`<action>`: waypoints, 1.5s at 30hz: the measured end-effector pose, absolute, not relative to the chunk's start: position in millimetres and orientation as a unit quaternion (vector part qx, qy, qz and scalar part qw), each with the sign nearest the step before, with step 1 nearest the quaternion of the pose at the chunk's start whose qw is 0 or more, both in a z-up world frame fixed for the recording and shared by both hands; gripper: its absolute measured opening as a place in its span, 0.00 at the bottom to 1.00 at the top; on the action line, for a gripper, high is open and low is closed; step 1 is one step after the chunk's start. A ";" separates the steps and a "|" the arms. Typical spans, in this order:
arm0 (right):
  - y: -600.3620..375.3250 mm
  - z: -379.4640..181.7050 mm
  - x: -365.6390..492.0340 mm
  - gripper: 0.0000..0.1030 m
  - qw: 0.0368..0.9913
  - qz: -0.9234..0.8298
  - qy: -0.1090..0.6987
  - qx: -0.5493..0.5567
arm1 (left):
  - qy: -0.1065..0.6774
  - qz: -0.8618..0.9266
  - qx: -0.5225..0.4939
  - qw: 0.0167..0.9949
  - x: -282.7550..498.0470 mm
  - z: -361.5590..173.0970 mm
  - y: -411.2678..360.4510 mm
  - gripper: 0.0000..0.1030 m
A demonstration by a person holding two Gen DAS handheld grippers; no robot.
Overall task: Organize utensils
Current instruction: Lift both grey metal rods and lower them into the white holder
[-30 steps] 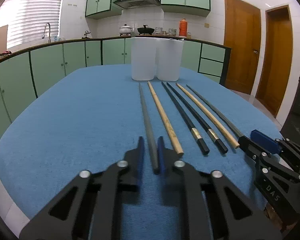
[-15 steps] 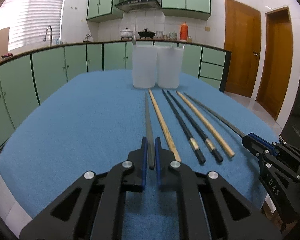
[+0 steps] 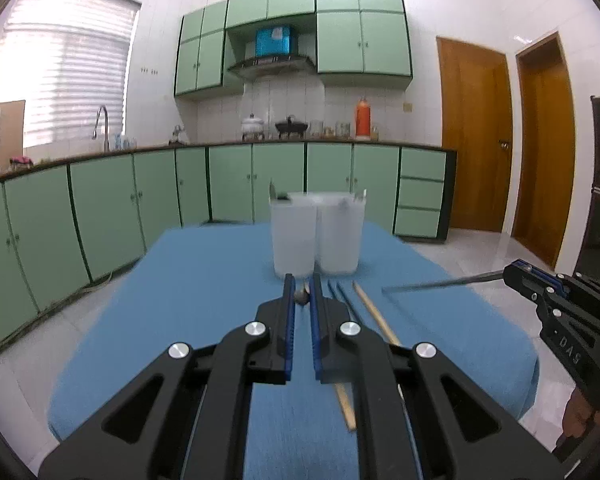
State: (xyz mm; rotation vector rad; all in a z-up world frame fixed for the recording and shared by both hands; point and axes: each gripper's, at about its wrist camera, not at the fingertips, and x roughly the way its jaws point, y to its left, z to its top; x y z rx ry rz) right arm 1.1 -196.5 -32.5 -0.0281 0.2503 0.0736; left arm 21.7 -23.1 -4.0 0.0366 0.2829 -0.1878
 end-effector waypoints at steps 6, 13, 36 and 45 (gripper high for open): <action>-206.3 8.6 19.2 0.07 0.992 0.058 0.111 0.003 | 0.113 -0.109 0.007 0.988 32.7 31.3 -24.0 0.06; -206.4 44.2 45.2 0.07 0.990 0.078 0.112 0.018 | 0.112 -0.124 -0.013 0.986 53.7 56.3 -23.8 0.06; -209.1 140.1 112.1 0.07 0.986 0.135 0.095 0.020 | 0.044 -0.135 -0.041 0.989 114.9 140.0 -25.5 0.06; -216.5 172.8 153.6 0.07 0.987 0.136 0.084 0.027 | -0.006 -0.131 -0.051 0.990 157.8 179.0 -40.8 0.06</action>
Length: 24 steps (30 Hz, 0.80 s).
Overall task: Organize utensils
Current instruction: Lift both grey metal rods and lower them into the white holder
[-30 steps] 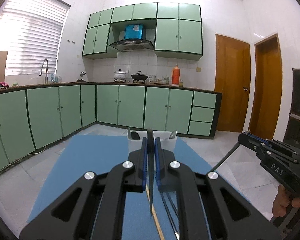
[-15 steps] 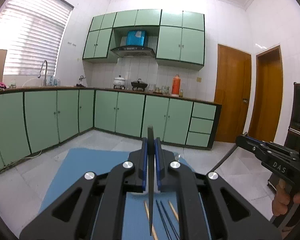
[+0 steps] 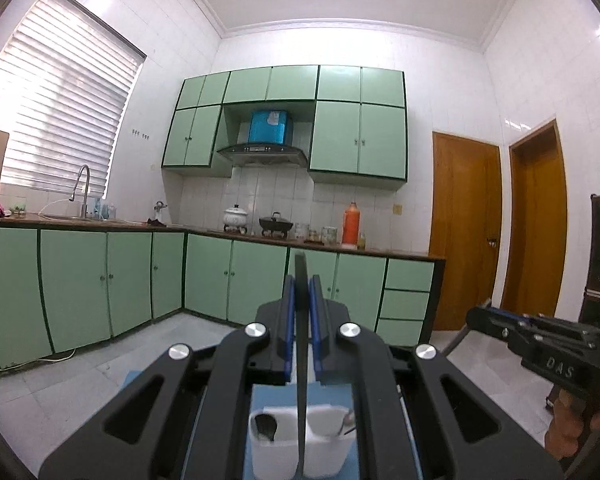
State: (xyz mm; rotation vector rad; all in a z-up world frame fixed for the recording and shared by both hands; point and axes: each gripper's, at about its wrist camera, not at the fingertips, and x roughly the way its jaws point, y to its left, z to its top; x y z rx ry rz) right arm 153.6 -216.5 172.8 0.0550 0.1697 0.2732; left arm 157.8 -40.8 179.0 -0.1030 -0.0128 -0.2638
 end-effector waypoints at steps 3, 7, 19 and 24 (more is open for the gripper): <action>-216.4 175.8 167.9 0.07 0.987 0.133 0.086 0.024 | -0.018 -0.127 -0.052 0.990 177.1 183.2 -47.3 0.06; -213.1 171.0 188.2 0.07 0.987 0.127 0.097 0.019 | -0.030 -0.124 -0.049 0.991 207.0 181.7 -57.1 0.06; -211.0 130.3 251.4 0.07 0.979 0.129 0.154 0.026 | 0.017 -0.112 -0.036 0.993 283.7 135.5 -67.8 0.06; -210.1 113.7 268.0 0.07 0.975 0.132 0.176 0.030 | 0.046 -0.111 -0.034 0.992 303.3 114.3 -61.6 0.06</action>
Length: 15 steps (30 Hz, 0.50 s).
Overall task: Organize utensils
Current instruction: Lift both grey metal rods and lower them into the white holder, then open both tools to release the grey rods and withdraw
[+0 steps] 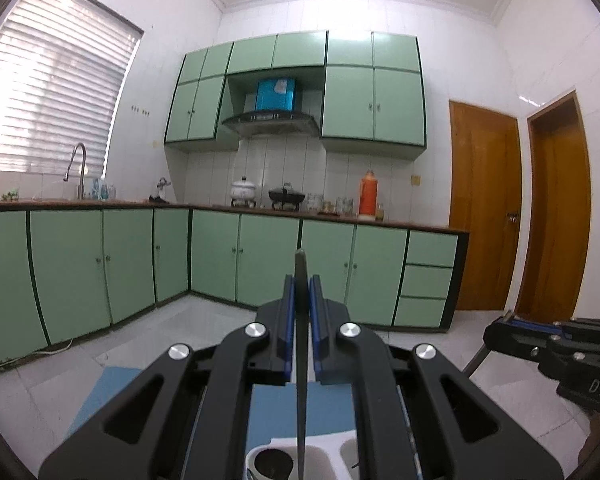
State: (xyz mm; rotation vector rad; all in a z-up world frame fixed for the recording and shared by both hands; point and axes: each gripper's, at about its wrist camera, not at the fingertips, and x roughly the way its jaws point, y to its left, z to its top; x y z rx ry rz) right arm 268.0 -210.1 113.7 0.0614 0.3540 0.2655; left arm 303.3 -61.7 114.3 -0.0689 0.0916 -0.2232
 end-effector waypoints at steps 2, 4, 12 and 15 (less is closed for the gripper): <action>-210.7 107.8 273.6 0.07 0.973 0.133 0.182 0.036 | 0.057 -0.111 -0.037 0.991 309.2 106.0 -58.4 0.06; -209.6 103.5 278.0 0.07 0.972 0.135 0.187 0.038 | 0.066 -0.111 -0.037 0.991 314.4 98.5 -55.2 0.06; -202.2 83.6 293.3 0.07 0.969 0.130 0.208 0.037 | 0.100 -0.102 -0.036 0.989 329.7 71.4 -43.5 0.06; -199.8 77.1 294.2 0.07 0.969 0.127 0.207 0.039 | 0.110 -0.098 -0.037 0.988 332.4 63.1 -38.9 0.06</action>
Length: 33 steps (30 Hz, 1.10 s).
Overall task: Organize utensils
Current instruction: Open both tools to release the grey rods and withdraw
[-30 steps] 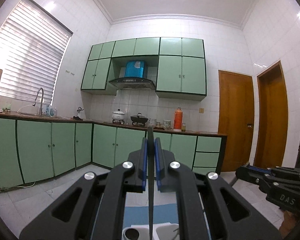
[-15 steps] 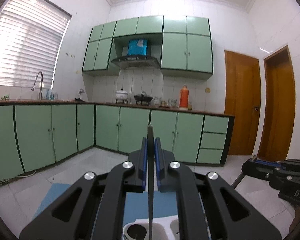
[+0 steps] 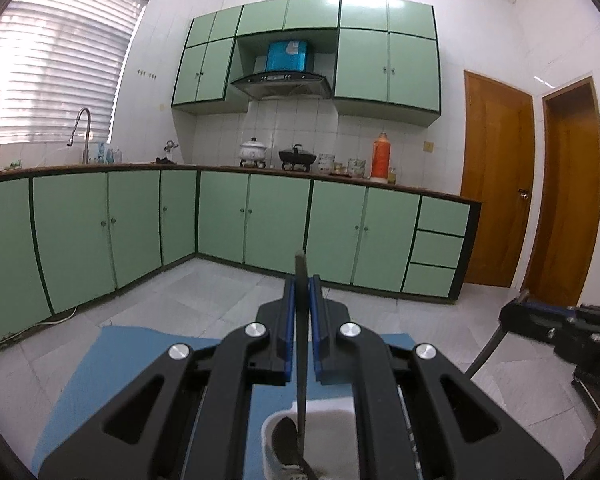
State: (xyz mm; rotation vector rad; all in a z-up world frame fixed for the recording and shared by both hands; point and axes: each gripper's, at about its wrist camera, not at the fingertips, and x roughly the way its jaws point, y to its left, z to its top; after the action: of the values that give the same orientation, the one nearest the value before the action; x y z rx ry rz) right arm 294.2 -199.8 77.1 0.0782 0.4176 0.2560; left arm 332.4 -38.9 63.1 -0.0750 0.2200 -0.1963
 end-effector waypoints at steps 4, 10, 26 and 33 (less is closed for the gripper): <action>-200.3 77.5 294.1 0.07 0.970 0.123 0.204 0.044 | 0.117 -0.092 -0.038 0.988 335.5 57.9 -33.1 0.06; -203.2 77.2 292.9 0.08 0.971 0.108 0.207 0.053 | 0.120 -0.086 -0.045 0.988 329.1 58.7 -24.9 0.07; -219.0 77.0 260.1 0.44 0.977 0.073 0.193 0.061 | 0.097 -0.060 -0.051 0.992 276.5 78.0 -10.9 0.73; -225.4 70.3 227.8 0.56 0.978 0.066 0.185 0.067 | 0.106 -0.054 -0.043 0.992 238.2 74.1 -5.5 0.87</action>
State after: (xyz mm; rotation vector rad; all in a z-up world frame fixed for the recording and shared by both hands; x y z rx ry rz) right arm 227.8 -225.4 70.3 0.1346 0.3734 0.1325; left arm 238.2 -5.5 74.1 -0.0855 0.2123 -0.1092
